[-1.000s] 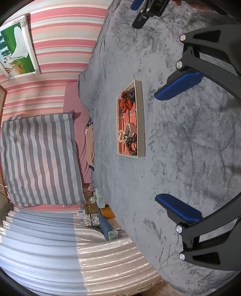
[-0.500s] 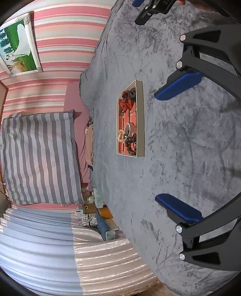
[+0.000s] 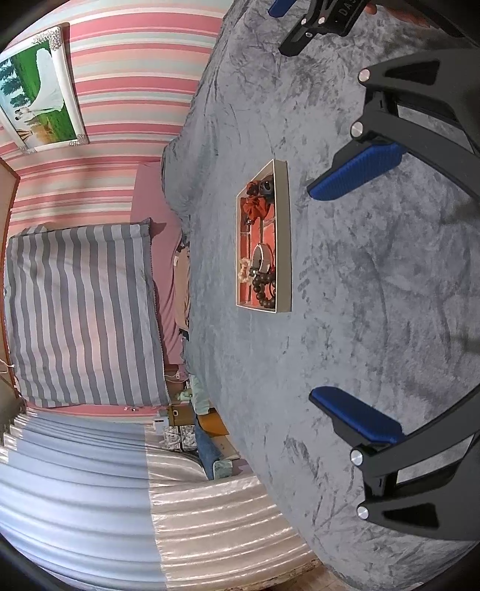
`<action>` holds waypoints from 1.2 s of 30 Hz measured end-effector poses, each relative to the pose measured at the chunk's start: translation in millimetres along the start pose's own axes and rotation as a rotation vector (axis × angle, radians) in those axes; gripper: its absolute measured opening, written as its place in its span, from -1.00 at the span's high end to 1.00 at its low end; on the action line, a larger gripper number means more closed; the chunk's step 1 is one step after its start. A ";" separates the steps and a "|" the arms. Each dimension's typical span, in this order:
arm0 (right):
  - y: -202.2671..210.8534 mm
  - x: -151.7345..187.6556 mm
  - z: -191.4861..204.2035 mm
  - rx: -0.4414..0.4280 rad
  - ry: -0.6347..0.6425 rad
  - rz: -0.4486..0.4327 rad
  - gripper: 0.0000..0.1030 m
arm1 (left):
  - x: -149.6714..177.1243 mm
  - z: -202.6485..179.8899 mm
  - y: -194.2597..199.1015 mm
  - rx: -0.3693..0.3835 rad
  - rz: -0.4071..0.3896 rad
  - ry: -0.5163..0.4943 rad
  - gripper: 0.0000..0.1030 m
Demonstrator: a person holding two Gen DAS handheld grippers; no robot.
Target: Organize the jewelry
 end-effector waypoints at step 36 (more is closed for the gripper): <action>-1.8 2.7 -5.2 0.007 -0.011 0.010 -0.92 | -1.3 -2.8 4.1 -0.017 -0.030 -0.010 -0.91</action>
Point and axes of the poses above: each gripper's, at about its wrist camera, not at the fingertips, and y roughly against the way its jaws point, z to its left, x to its underside, the point moved 4 cm from there along -y, roughly the way its jaws point, and after that the axes turned 8 degrees about z, right-handed, at the moved point
